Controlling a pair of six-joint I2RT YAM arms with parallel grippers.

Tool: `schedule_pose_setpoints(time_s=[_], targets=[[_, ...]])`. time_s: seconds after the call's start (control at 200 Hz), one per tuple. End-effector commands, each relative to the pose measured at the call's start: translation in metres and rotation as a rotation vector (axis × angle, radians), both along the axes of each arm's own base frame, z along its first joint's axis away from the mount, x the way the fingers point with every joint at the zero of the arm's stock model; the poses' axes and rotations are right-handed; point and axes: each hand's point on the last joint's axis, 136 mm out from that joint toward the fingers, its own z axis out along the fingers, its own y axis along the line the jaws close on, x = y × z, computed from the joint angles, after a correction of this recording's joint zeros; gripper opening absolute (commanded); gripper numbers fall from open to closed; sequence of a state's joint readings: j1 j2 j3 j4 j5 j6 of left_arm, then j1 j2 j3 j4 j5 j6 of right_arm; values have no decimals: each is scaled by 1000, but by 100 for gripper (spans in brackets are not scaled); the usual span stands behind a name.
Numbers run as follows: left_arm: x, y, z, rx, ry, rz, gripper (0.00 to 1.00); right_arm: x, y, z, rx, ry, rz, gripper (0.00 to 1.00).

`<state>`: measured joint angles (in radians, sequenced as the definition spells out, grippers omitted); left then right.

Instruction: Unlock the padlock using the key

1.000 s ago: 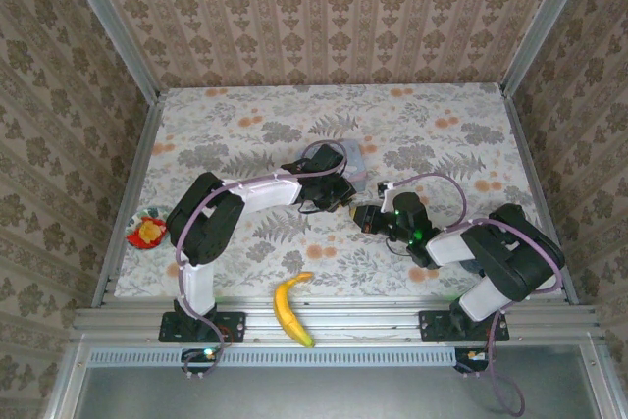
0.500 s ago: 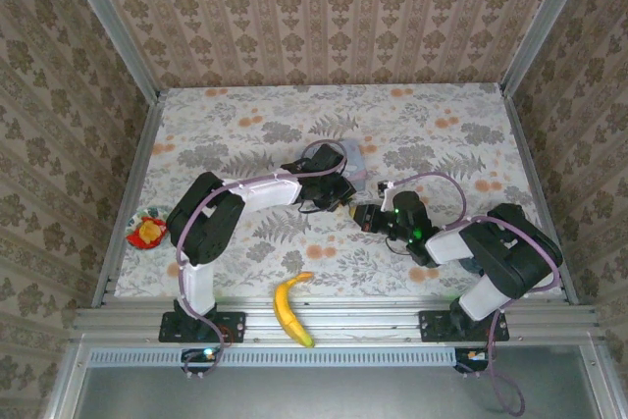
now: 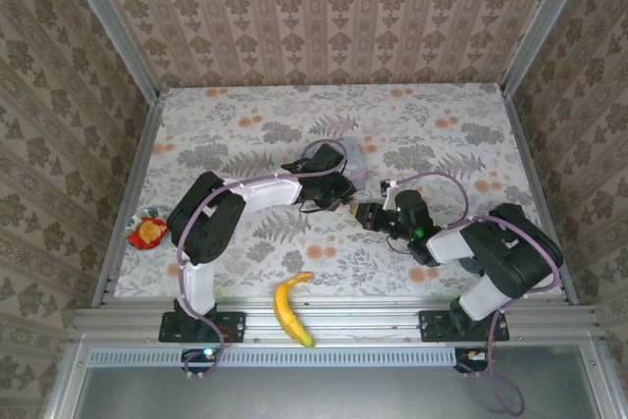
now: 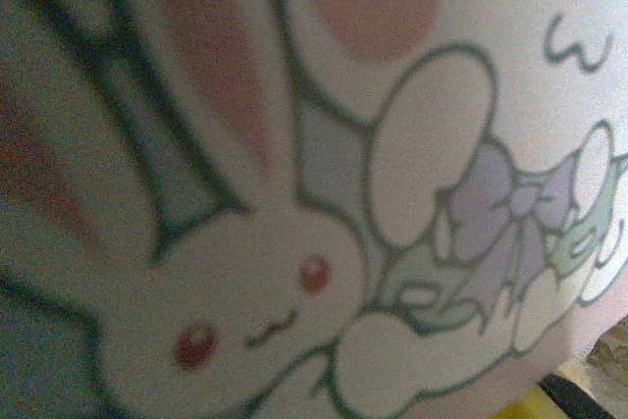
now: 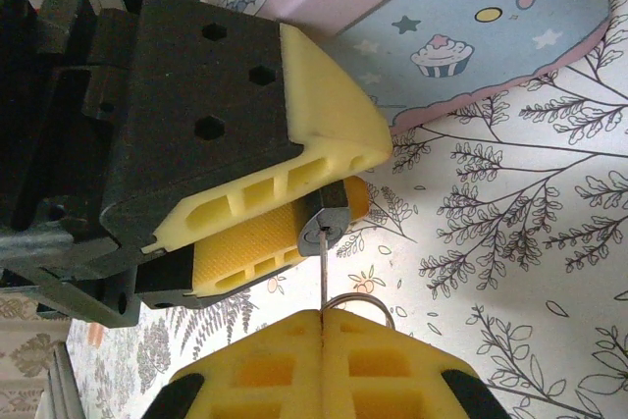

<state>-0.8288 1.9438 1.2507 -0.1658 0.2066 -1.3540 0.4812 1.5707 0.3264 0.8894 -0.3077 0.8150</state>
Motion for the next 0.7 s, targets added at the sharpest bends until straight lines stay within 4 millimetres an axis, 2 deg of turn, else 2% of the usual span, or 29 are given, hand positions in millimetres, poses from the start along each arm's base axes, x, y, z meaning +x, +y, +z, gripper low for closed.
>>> schedule_pose_setpoints(time_s=[0.0, 0.355, 0.695], targets=[[-37, 1, -24, 5, 196, -38, 0, 19, -12, 19, 9, -66, -94, 0], [-39, 1, -23, -2, 198, -48, 0, 23, -16, 23, -37, -72, -108, 0], [-38, -4, -21, -22, 203, -36, 0, 24, -11, 17, 7, -59, -108, 0]])
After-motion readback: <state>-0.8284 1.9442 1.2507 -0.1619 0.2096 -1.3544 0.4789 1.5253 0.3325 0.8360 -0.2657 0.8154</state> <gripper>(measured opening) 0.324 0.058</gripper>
